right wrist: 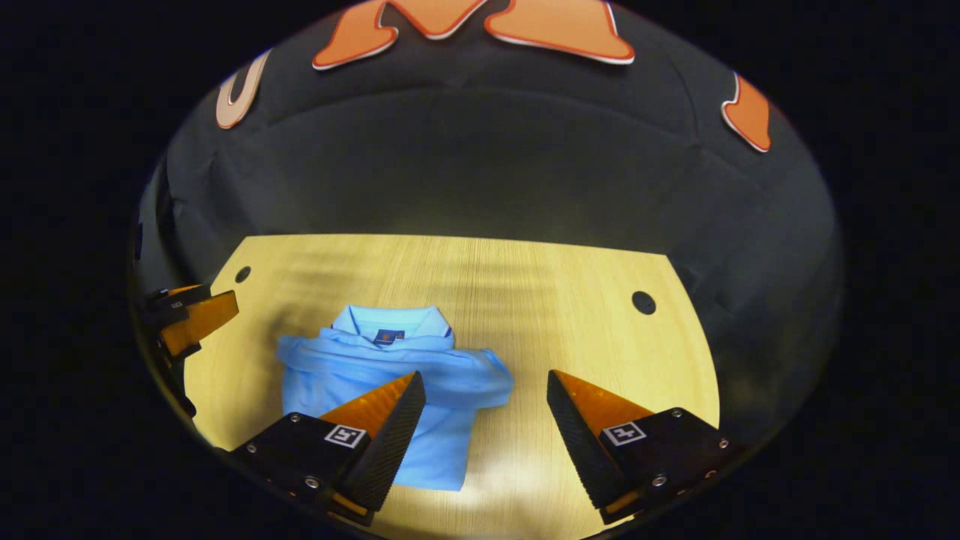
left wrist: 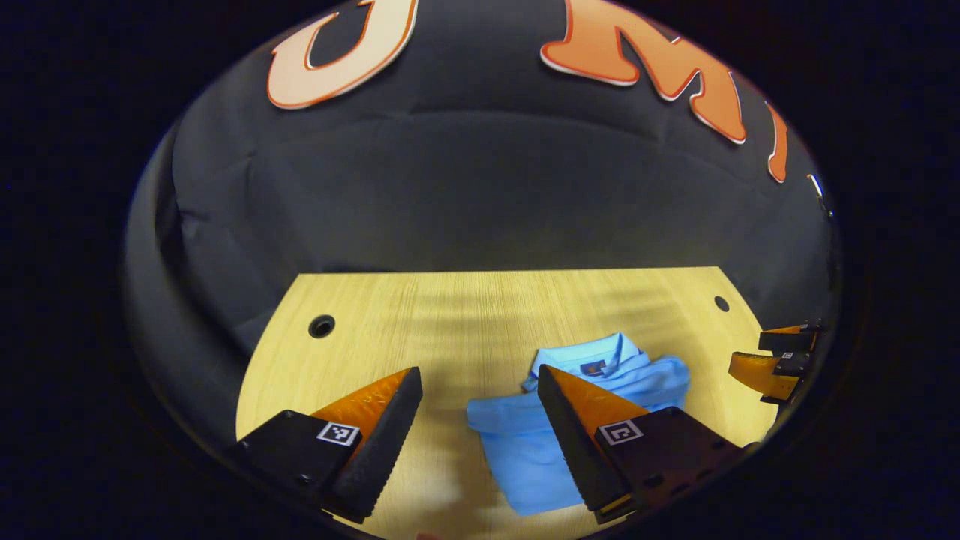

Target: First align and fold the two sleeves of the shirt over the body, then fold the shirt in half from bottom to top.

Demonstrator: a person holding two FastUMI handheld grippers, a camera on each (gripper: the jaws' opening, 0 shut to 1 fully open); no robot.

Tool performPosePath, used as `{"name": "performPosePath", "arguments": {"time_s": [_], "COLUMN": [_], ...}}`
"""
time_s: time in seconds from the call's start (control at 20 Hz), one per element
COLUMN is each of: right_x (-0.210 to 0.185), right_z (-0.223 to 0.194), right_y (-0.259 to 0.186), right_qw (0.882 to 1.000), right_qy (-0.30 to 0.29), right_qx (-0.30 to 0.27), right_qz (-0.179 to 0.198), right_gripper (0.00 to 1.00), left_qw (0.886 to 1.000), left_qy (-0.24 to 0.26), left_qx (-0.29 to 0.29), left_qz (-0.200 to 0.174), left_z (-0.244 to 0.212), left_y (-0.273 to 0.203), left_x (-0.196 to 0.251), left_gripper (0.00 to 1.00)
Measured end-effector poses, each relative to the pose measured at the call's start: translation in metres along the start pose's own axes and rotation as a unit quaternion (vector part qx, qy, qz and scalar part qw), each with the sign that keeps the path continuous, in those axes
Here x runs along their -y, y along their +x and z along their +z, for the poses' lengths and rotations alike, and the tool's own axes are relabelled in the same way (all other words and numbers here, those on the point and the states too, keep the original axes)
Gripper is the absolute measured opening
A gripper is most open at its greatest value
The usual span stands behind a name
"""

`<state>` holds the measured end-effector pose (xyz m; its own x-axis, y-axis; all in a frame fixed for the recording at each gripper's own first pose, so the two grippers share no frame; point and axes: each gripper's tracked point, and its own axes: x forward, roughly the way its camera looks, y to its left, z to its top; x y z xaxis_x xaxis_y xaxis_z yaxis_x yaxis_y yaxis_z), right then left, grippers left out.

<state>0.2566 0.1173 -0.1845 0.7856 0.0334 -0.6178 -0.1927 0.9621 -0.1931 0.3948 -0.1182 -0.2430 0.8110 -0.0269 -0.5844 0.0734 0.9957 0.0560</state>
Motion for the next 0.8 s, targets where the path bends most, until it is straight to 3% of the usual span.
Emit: {"name": "performPosePath", "arguments": {"time_s": [0.15, 0.45, 0.8], "right_x": [0.004, 0.015, 0.032], "right_z": [0.012, 0.032, 0.034], "right_y": [-0.042, -0.126, -0.199], "right_qw": [0.999, 0.992, 0.977], "right_qy": [0.006, 0.021, 0.046], "right_qx": [0.040, 0.125, 0.209], "right_qz": [-0.002, 0.008, 0.000], "right_gripper": [0.99, 0.98, 0.98], "left_qw": [0.999, 0.990, 0.971], "left_qy": [0.007, -0.031, -0.057], "left_qx": [0.048, 0.136, 0.232], "left_qz": [-0.003, -0.025, -0.023], "left_z": [0.034, 0.093, 0.115], "left_y": [-0.047, -0.140, -0.226], "left_x": [-0.003, -0.018, -0.036], "left_gripper": [1.00, 1.00, 1.00]}}
